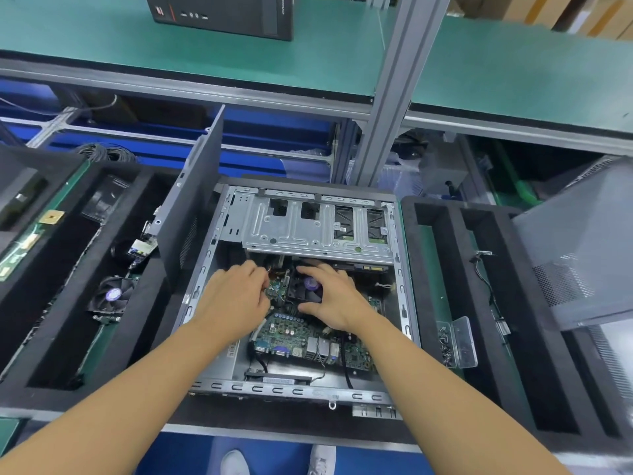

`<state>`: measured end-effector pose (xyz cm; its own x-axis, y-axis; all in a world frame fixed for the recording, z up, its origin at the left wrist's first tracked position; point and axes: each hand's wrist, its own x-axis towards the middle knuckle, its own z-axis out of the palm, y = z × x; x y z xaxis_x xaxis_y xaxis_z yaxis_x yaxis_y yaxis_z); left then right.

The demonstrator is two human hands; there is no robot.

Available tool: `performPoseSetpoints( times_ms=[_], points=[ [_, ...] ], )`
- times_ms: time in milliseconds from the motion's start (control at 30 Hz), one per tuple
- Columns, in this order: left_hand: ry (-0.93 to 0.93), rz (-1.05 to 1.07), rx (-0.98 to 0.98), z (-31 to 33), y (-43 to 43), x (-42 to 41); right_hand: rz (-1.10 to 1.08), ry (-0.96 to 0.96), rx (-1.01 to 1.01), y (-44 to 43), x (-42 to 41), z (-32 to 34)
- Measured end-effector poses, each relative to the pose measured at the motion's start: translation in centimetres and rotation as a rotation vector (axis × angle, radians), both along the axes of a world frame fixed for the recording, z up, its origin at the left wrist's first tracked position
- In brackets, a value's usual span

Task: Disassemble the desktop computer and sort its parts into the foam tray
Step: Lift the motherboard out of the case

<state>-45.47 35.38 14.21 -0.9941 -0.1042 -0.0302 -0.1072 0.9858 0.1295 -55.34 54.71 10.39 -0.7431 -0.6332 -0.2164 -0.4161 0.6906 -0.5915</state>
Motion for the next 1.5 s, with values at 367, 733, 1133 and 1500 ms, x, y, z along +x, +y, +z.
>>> performPoseSetpoints(
  times_ms=[367,733,1133,1500],
  points=[
    [-0.490,0.051,-0.178,0.3,2.7,-3.8,-0.030,-0.017,-0.021,-0.2,1.3,-1.5],
    [-0.408,-0.161,-0.253,-2.2,4.9,-6.1,0.111,0.318,0.124,0.8,3.1,0.0],
    [-0.384,-0.103,-0.004,-2.5,4.3,-6.2,0.303,0.058,0.616,3.7,5.3,1.0],
    [-0.396,-0.075,0.074,-1.6,3.5,-7.2,0.466,0.225,0.506,2.5,5.6,0.9]
  ],
)
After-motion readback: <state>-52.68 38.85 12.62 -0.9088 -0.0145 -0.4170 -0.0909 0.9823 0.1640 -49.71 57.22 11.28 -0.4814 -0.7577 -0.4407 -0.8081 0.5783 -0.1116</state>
